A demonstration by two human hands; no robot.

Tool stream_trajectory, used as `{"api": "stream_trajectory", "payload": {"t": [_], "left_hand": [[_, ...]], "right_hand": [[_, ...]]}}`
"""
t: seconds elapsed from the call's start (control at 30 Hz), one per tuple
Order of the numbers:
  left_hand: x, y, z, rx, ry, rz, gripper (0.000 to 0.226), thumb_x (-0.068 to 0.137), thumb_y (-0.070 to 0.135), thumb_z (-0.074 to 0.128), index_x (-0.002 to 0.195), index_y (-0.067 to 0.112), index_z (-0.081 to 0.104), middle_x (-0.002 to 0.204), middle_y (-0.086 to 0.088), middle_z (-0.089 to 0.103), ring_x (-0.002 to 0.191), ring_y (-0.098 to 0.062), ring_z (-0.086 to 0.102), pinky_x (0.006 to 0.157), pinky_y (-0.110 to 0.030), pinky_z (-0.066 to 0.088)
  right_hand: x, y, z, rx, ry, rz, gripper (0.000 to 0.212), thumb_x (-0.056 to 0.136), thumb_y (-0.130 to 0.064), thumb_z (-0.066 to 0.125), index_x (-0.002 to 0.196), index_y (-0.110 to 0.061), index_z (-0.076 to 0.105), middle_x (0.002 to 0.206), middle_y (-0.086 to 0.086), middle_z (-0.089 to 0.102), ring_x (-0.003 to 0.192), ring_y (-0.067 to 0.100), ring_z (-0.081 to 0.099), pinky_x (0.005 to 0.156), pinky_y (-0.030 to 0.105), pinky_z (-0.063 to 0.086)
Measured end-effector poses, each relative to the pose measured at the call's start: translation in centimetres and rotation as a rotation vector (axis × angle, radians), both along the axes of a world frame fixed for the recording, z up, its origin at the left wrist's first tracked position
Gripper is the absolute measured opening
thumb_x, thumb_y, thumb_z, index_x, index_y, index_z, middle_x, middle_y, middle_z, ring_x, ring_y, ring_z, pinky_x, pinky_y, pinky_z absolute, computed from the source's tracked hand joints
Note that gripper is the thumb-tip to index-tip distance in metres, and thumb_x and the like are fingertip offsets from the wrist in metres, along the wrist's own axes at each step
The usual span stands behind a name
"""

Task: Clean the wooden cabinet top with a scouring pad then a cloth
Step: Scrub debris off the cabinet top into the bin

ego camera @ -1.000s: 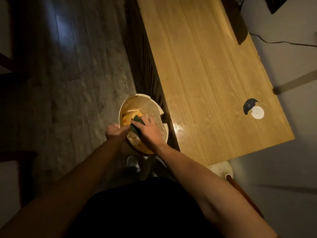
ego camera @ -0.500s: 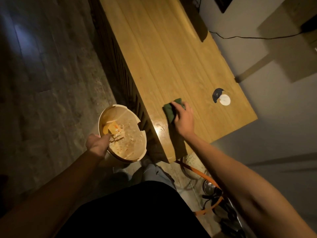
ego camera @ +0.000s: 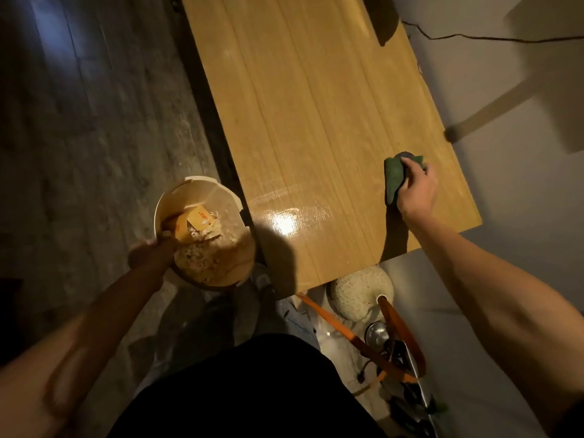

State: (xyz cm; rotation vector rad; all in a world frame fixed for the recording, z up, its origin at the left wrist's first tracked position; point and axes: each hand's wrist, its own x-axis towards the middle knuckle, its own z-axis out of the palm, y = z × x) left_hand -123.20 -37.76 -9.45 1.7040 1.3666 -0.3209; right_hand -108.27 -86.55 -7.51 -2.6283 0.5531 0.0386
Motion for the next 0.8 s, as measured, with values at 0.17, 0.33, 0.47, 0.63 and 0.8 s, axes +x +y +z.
{"api": "stream_trajectory", "payload": {"t": [0.17,0.33,0.47,0.63,0.8], "left_hand": [[-0.2,-0.4,-0.2,-0.002,0.021,0.028,0.060,0.079,0.028,0.079,0.128,-0.001,0.060,0.124,-0.023,0.065,0.111,-0.037,0.063,0.083,-0.041,0.053],[-1.2,-0.4,-0.5,-0.018,0.033,0.026,0.053,0.079,0.035,0.079,0.114,-0.001,0.063,0.113,-0.022,0.065,0.104,-0.038,0.064,0.082,-0.044,0.055],[-2.0,-0.3,-0.6,-0.024,0.043,0.019,0.050,0.077,0.036,0.078,0.110,0.000,0.065,0.106,-0.019,0.066,0.100,-0.035,0.064,0.076,-0.040,0.052],[-2.6,0.1,-0.4,-0.005,0.061,-0.009,0.045,0.078,0.034,0.075,0.107,0.001,0.067,0.107,-0.019,0.068,0.101,-0.035,0.065,0.076,-0.041,0.054],[-3.4,0.6,0.0,-0.003,0.050,-0.093,0.041,0.081,0.028,0.074,0.111,0.000,0.068,0.108,-0.020,0.070,0.098,-0.034,0.067,0.075,-0.037,0.054]], "right_hand": [[-1.1,2.1,-0.9,-0.104,-0.025,-0.027,0.046,0.103,-0.013,0.045,0.143,-0.034,0.053,0.144,0.008,0.044,0.125,0.033,0.042,0.095,0.044,0.042],[-1.9,4.6,-1.1,-0.149,-0.019,0.090,0.047,0.102,-0.010,0.047,0.142,-0.033,0.054,0.144,0.010,0.044,0.122,0.037,0.042,0.090,0.047,0.045],[-3.3,9.6,-1.1,-0.135,-0.046,0.215,0.048,0.101,-0.009,0.049,0.142,-0.033,0.055,0.143,0.010,0.048,0.117,0.034,0.045,0.088,0.040,0.042],[-7.4,19.2,-1.2,-0.089,-0.009,0.375,0.052,0.098,-0.013,0.059,0.145,-0.034,0.051,0.146,0.007,0.046,0.115,0.026,0.046,0.080,0.027,0.034],[-12.4,29.8,-1.6,-0.012,0.021,0.777,0.044,0.093,-0.029,0.065,0.136,-0.028,0.059,0.136,0.007,0.053,0.111,0.028,0.050,0.074,0.034,0.052]]}}
